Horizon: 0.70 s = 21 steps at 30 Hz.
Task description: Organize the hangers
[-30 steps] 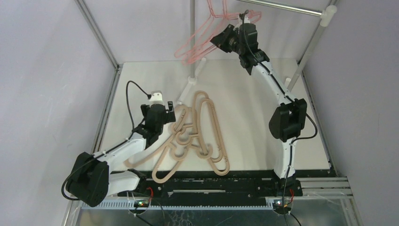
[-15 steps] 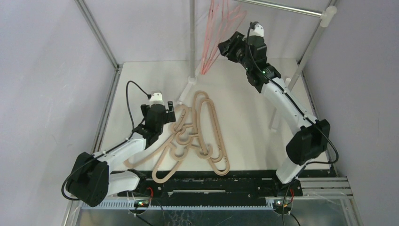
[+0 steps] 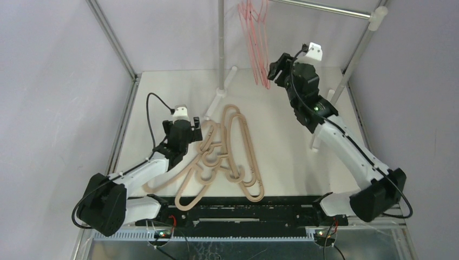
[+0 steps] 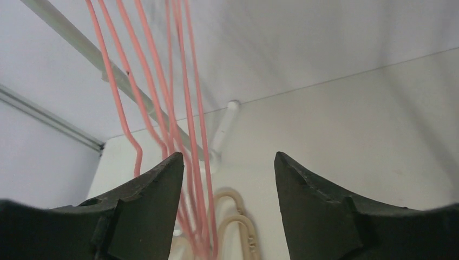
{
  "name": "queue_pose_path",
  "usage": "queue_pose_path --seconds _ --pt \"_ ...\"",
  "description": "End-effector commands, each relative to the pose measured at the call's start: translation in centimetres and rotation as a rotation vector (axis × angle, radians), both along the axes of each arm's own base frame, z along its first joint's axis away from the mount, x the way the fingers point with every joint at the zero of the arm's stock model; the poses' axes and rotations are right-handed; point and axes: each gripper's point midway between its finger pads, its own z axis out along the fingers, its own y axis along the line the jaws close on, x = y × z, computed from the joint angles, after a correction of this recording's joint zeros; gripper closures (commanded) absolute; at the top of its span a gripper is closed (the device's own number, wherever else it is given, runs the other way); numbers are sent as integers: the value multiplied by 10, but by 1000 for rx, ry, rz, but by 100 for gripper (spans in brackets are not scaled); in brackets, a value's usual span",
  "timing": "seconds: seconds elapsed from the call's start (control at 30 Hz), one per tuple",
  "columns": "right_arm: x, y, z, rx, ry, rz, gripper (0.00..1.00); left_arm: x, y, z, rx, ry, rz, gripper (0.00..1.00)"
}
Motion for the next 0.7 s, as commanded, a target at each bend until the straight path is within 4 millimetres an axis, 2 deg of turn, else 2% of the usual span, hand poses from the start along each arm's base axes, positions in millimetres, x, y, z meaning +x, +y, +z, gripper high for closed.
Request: queue_pose_path --seconds 0.0,0.13,0.27,0.43,0.57,0.6,0.67 --pt "-40 -37 23 -120 -59 -139 29 10 -9 14 -28 -39 -14 0" --pt "-75 -44 3 -188 -11 -150 28 11 -9 15 -27 -40 -15 1" --pt "-108 -34 -28 -262 66 -67 28 12 -11 14 -28 -34 -19 0" --pt "-155 6 -76 -375 172 175 29 12 -13 12 -35 -29 -28 1" --pt "-196 34 -118 -401 230 371 30 13 -13 11 -29 -25 -23 0" --pt "-212 48 -145 -399 272 480 30 14 -13 9 -27 -20 -23 0" --pt "-219 55 -164 -384 316 525 30 14 -14 8 -28 -14 -26 0"
